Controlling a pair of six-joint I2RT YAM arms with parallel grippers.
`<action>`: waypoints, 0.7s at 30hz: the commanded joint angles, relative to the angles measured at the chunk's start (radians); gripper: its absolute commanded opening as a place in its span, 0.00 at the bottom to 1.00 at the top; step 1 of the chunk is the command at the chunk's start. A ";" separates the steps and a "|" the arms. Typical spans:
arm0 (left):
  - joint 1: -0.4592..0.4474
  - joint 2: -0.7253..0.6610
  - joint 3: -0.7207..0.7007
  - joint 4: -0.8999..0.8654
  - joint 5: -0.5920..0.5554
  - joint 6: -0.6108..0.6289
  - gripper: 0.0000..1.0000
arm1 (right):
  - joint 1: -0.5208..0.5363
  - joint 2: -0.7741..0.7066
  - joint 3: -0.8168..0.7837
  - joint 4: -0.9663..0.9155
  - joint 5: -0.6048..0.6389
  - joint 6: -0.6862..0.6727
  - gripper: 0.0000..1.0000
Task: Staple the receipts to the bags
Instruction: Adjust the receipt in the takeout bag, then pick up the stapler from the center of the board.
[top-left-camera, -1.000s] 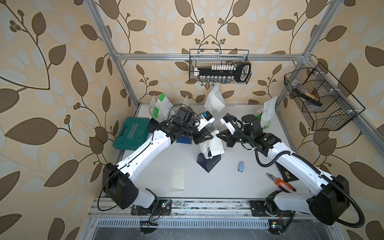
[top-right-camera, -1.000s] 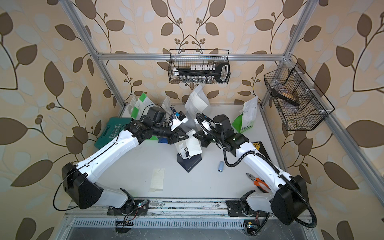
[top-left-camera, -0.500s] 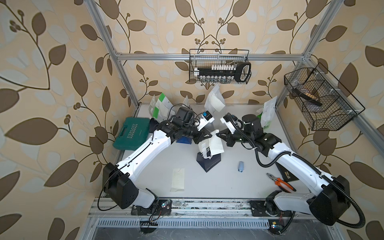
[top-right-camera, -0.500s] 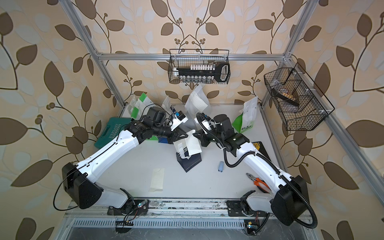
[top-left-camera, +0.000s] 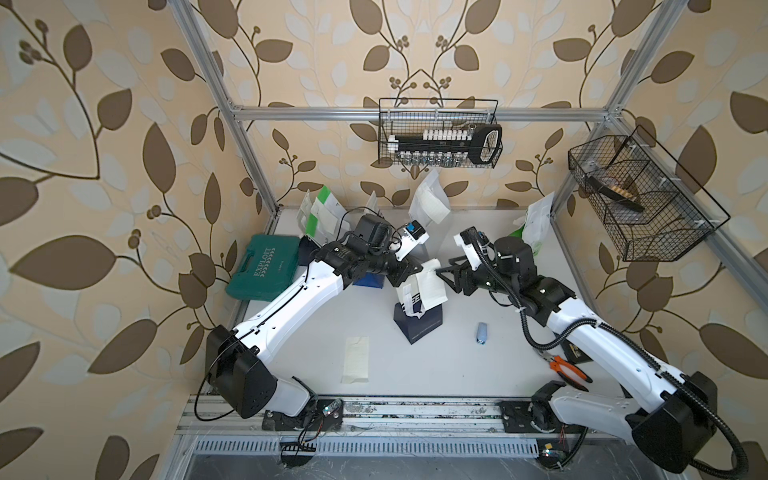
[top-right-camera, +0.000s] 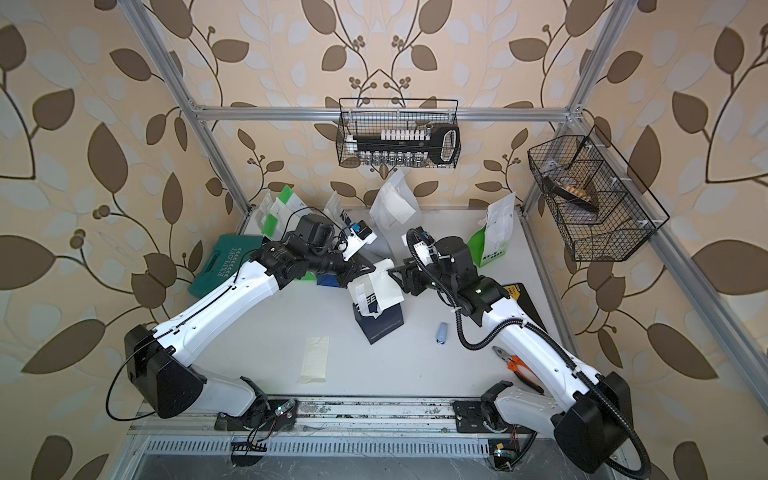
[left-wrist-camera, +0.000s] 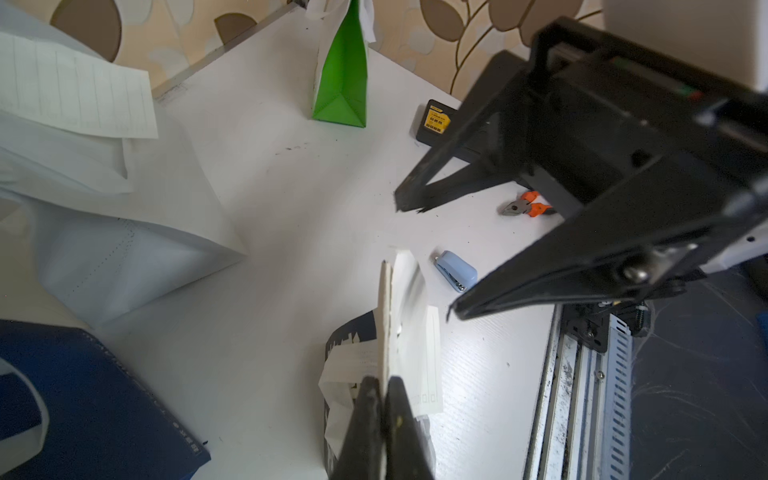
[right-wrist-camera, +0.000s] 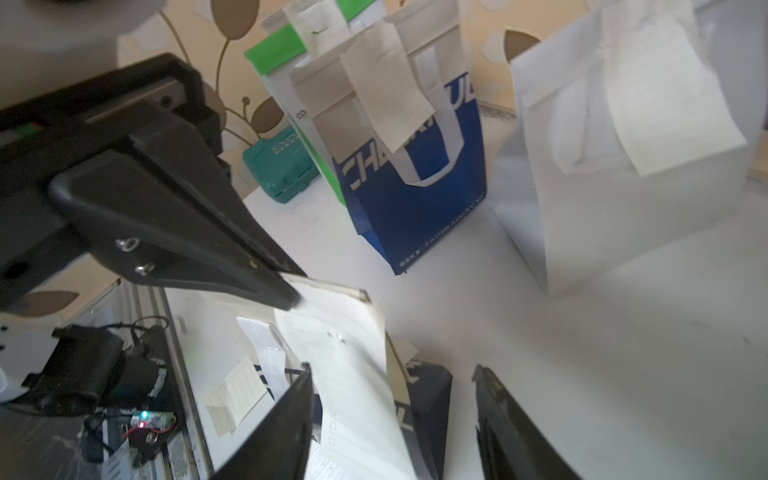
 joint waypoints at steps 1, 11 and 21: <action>-0.026 -0.016 0.082 -0.058 -0.137 -0.096 0.00 | -0.005 -0.035 -0.047 -0.107 0.254 0.213 0.64; -0.084 -0.057 0.089 -0.135 -0.255 -0.222 0.00 | -0.124 0.148 -0.116 -0.466 0.275 0.419 0.68; -0.083 -0.062 0.062 -0.133 -0.244 -0.212 0.00 | -0.127 0.304 -0.122 -0.558 0.277 0.437 0.62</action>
